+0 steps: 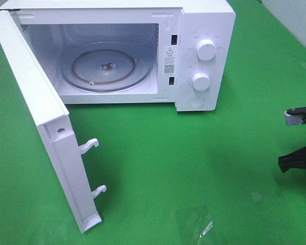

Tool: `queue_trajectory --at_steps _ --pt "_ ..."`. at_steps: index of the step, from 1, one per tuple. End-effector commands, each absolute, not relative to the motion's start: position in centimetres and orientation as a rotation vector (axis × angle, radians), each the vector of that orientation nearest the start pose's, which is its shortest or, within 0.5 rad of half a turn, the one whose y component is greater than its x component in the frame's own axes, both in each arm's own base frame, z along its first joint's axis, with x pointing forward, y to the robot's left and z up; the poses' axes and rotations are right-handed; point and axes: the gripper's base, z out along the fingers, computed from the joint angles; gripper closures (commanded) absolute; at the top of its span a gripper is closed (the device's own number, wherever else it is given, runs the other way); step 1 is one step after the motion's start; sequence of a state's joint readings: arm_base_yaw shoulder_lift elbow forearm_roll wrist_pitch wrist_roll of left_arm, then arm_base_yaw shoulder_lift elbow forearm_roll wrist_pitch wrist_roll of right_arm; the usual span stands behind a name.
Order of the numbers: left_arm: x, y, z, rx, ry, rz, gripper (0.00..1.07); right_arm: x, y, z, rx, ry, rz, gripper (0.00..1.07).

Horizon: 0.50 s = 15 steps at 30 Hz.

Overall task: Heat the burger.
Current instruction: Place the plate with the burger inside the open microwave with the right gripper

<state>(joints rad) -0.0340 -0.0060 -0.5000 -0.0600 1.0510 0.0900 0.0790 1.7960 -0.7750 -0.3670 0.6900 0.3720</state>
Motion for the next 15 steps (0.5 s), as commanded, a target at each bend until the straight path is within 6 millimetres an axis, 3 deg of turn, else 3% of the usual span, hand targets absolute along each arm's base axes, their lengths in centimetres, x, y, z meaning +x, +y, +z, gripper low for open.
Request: queue_trajectory --at_steps 1,15 --pt "-0.8 -0.5 27.8 0.131 1.989 -0.041 0.09 26.3 1.2 12.4 0.006 3.086 -0.425 1.07" --pt "-0.8 -0.5 27.8 0.131 1.989 -0.041 0.09 25.3 3.1 14.6 -0.168 3.025 -0.628 1.07"
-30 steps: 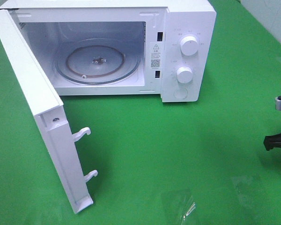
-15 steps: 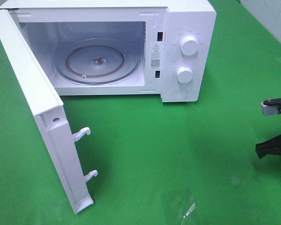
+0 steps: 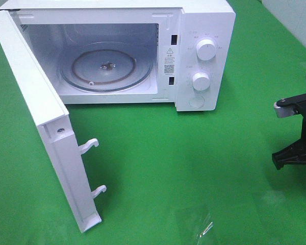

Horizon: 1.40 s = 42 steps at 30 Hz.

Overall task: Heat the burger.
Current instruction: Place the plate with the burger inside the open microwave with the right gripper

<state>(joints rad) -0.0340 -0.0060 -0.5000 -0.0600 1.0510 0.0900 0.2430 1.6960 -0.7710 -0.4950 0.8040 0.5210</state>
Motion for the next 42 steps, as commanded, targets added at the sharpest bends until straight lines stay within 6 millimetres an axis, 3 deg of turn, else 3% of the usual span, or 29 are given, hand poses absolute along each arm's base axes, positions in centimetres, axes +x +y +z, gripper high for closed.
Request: queue_trajectory --at_steps 1,8,16,29,42 --pt "-0.8 -0.5 27.8 0.131 1.989 -0.041 0.09 25.3 3.1 14.6 -0.168 3.025 -0.628 1.07" --pt "-0.8 -0.5 27.8 0.131 1.989 -0.041 0.09 24.1 4.3 15.2 -0.259 3.004 -0.649 1.07" --pt "-0.8 -0.5 27.8 0.13 1.989 -0.041 0.09 20.2 5.1 16.4 -0.392 2.954 -0.64 1.07" --pt "-0.8 -0.5 27.8 0.13 1.989 -0.041 0.09 17.8 7.0 18.7 -0.568 2.841 -0.648 1.07" --pt "-0.8 -0.5 27.8 0.131 1.989 -0.041 0.09 14.7 8.6 19.0 -0.834 2.704 -0.627 1.07"
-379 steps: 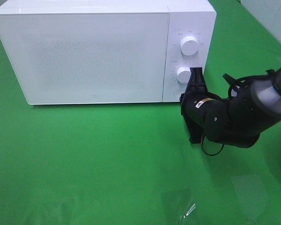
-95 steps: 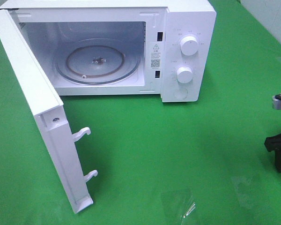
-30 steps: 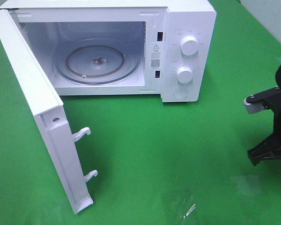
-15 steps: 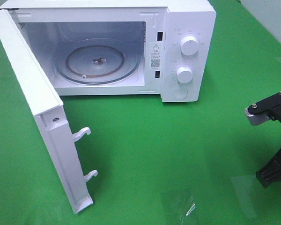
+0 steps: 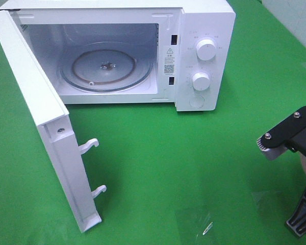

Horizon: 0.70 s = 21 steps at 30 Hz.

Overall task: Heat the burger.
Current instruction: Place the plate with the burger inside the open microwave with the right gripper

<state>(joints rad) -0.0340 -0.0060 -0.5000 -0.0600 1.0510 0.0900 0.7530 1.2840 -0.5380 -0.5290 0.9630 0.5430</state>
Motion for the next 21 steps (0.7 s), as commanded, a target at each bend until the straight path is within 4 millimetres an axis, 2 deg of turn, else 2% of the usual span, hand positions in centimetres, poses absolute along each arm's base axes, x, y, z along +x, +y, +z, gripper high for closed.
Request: queue_trajectory --at_steps 1,4,11,12,21 --pt "-0.8 -0.5 27.8 0.131 1.989 -0.041 0.09 14.7 8.6 19.0 -0.834 2.704 -0.627 1.07" --pt "-0.8 -0.5 27.8 0.131 1.989 -0.041 0.09 14.0 9.3 19.3 -0.949 2.65 -0.649 1.07" --pt "-0.8 -0.5 27.8 0.131 1.989 -0.041 0.09 13.2 10.2 19.2 -1.084 2.591 -0.659 1.07" --pt "-0.8 -0.5 27.8 0.131 1.989 -0.041 0.09 12.9 10.3 19.1 -1.151 2.562 -0.675 1.07" --pt "-0.8 -0.5 27.8 0.131 1.989 -0.041 0.09 12.4 10.8 19.1 -1.358 2.457 -0.717 1.07"
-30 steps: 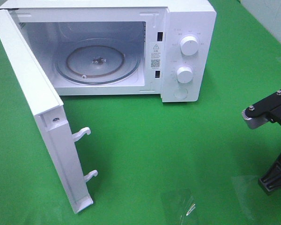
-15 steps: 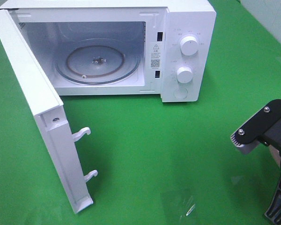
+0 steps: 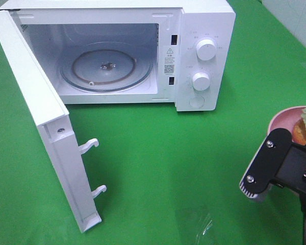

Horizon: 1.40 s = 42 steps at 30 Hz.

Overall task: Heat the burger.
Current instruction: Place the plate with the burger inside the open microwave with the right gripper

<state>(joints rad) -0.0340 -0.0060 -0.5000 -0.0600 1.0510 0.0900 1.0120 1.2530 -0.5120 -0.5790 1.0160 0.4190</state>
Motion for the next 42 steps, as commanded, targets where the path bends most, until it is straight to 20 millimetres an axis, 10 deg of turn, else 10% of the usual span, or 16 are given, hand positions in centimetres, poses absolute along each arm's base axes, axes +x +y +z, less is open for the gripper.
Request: queue_trajectory --at_steps 1,42 --pt "-0.8 -0.5 27.8 0.131 1.989 -0.041 0.09 12.4 10.8 19.1 -1.358 2.457 -0.717 1.07" --pt "-0.8 -0.5 27.8 0.131 1.989 -0.041 0.09 13.8 12.8 19.5 -1.863 1.914 -0.691 1.07"
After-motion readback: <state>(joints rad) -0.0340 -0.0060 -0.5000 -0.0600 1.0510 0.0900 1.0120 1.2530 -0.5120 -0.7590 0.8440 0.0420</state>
